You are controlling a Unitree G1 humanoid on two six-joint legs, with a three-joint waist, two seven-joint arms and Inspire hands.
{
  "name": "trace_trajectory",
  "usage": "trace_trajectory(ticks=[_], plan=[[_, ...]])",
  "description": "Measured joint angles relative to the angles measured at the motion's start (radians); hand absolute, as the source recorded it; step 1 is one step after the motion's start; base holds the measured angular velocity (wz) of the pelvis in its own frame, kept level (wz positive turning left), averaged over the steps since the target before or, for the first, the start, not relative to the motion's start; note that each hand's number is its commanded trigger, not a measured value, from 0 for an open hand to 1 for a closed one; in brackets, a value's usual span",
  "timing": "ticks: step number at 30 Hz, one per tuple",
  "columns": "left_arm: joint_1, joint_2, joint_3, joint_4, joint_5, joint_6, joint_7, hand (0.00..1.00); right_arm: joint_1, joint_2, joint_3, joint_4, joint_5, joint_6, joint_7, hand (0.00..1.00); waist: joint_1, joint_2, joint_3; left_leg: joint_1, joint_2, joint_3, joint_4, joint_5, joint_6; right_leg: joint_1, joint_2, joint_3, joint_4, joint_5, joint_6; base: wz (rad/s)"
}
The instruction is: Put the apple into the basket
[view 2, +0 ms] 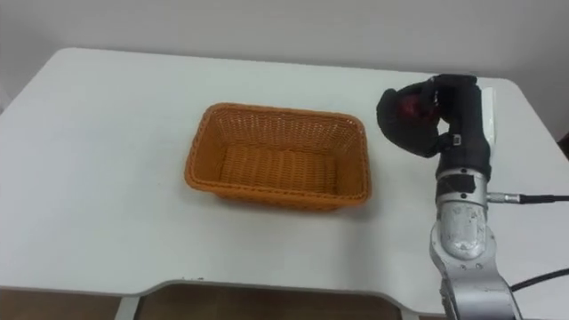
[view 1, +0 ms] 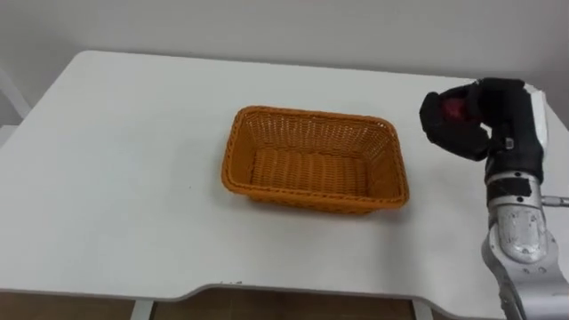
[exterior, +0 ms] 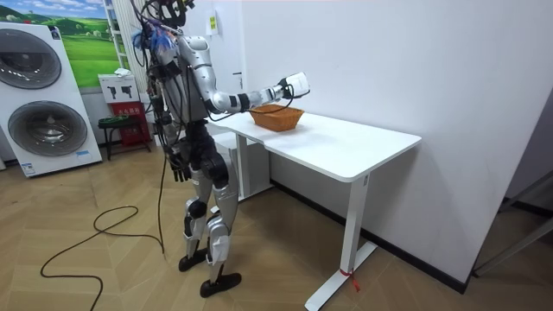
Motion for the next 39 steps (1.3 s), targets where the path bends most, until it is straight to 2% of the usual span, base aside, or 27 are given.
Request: trace_trajectory(ticks=[3,4,8,9,10,11,12,17,22,31,39], plan=[[-0.007,0.001,-0.019,-0.003,-0.001,-0.007,-0.005,0.0,-0.003,0.0,0.004,-0.016,-0.009,0.0,0.018,1.0,-0.001,0.01,0.0009,-0.007,0.0,0.001,0.004,0.0,0.0,-0.005,0.0,0.001,0.002,0.0,-0.001,0.0],[-0.013,0.0,-0.02,-0.002,-0.001,-0.007,-0.006,0.0,-0.003,0.0,0.011,-0.029,-0.02,0.0,0.022,1.0,0.001,0.008,-0.0032,-0.016,0.001,0.001,0.004,0.0,0.0,-0.013,0.0,0.0,0.004,0.001,-0.002,0.0],[-0.029,-0.002,-0.045,0.003,0.0,-0.007,-0.004,0.0,-0.007,-0.001,0.067,-0.049,-0.039,0.0,0.031,1.0,0.012,0.014,-0.0013,-0.019,0.002,0.007,0.005,0.001,-0.002,-0.027,0.0,0.002,0.016,0.001,-0.002,-0.04],[-0.037,-0.004,-0.046,0.007,0.0,-0.008,-0.004,0.0,-0.007,0.0,0.083,-0.051,-0.044,0.001,0.043,0.92,0.018,0.013,-0.0013,-0.019,0.002,0.007,0.005,0.001,-0.002,-0.027,0.0,0.002,0.016,0.001,-0.002,0.0],[-0.043,-0.005,-0.048,0.009,0.0,-0.008,-0.005,0.0,-0.007,0.0,0.092,-0.056,-0.05,0.001,0.059,0.6,0.021,0.011,-0.0011,-0.019,0.002,0.007,0.005,0.001,-0.002,-0.027,0.0,0.001,0.016,0.001,-0.002,0.0],[-0.043,-0.004,-0.05,0.009,-0.001,-0.008,-0.005,0.0,-0.008,0.0,0.098,-0.059,-0.049,0.001,0.065,0.22,0.024,0.009,-0.0015,-0.019,0.002,0.007,0.005,0.001,-0.002,-0.027,0.0,0.0,0.016,0.001,-0.002,0.0],[-0.042,-0.003,-0.056,0.009,-0.001,-0.006,-0.005,0.0,-0.012,0.0,0.116,-0.063,-0.048,0.001,0.072,0.0,0.025,0.006,-0.0027,-0.018,0.002,0.007,0.005,0.001,-0.002,-0.027,0.0,0.0,0.016,0.001,-0.002,0.0],[-0.041,-0.003,-0.065,0.01,-0.001,-0.005,-0.006,0.0,-0.025,0.001,0.149,-0.065,-0.05,0.003,0.117,0.0,0.032,-0.003,-0.0022,-0.016,0.001,0.006,0.005,0.001,-0.002,-0.024,-0.001,-0.001,0.015,0.001,-0.002,0.0],[-0.051,-0.002,-0.088,0.01,-0.002,-0.005,-0.003,0.0,-0.035,0.002,0.17,-0.065,-0.072,0.023,0.146,0.0,0.046,-0.006,-0.0022,-0.018,0.001,0.005,0.007,0.001,-0.002,-0.025,-0.002,-0.003,0.016,0.001,-0.002,0.0],[-0.072,0.004,-0.137,0.023,-0.003,-0.005,0.002,0.0,-0.038,0.002,0.237,-0.065,-0.083,0.023,0.149,0.0,0.048,-0.001,0.0017,-0.022,0.001,-0.005,0.012,0.001,-0.002,-0.023,-0.002,-0.012,0.016,0.001,-0.002,0.02],[-0.089,0.006,-0.147,0.039,-0.003,-0.005,-0.003,0.0,-0.038,0.002,0.238,-0.065,-0.089,0.023,0.176,0.0,0.048,0.004,0.0045,-0.028,0.001,-0.008,0.012,0.001,-0.002,-0.026,-0.003,-0.016,0.015,0.001,-0.002,0.01]])
